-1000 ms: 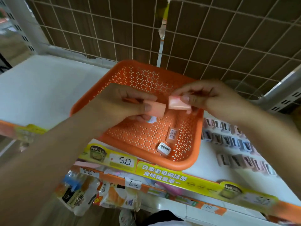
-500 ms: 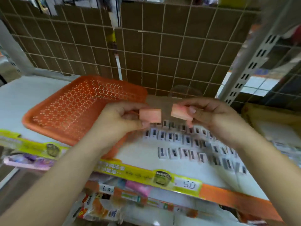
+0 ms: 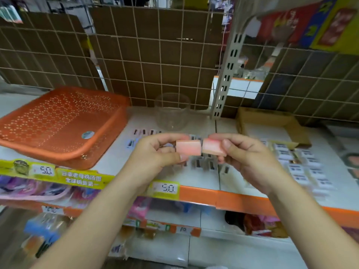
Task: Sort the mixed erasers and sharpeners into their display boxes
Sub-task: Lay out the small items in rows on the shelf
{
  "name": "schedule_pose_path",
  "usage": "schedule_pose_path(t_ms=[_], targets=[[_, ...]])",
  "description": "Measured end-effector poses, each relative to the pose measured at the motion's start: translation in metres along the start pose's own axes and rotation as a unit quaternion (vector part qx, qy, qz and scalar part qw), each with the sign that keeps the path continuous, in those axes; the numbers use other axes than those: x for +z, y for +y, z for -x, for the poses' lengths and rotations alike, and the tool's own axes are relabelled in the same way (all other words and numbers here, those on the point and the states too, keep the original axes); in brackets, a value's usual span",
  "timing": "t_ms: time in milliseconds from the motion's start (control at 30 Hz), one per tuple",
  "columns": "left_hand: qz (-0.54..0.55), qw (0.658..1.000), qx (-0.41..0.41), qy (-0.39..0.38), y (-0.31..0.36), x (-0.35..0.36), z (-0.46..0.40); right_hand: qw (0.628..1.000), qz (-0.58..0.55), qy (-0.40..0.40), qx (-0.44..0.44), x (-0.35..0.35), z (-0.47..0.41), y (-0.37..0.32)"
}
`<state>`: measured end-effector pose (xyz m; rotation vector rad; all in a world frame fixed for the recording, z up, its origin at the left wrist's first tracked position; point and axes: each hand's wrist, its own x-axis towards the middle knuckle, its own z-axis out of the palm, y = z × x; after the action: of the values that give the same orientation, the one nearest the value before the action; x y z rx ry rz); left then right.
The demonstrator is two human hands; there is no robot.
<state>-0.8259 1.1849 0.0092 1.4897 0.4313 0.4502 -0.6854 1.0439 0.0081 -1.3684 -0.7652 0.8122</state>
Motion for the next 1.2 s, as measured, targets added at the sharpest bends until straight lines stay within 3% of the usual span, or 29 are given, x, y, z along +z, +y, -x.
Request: schedule_pose_path(t_ms=[333,533,967,1200], targets=[[0.034,0.999,-0.017,-0.009,-0.006,0.039,0.027,0.994,0.086,0.068,-0.012,-0.014,0.05,-0.002],[0.042,0.998,-0.027,-0.039,-0.004,0.097,0.027,0.988,0.114,0.097,-0.026,-0.06,0.087,-0.012],[0.027,0.998,-0.016,-0.05,-0.027,0.322,-0.019,0.989,0.035,0.136,-0.041,-0.285,0.16,-0.006],[-0.067,0.997,0.009,-0.025,-0.055,0.428,-0.049,0.962,0.136,0.236,-0.028,-0.402,0.195,0.002]])
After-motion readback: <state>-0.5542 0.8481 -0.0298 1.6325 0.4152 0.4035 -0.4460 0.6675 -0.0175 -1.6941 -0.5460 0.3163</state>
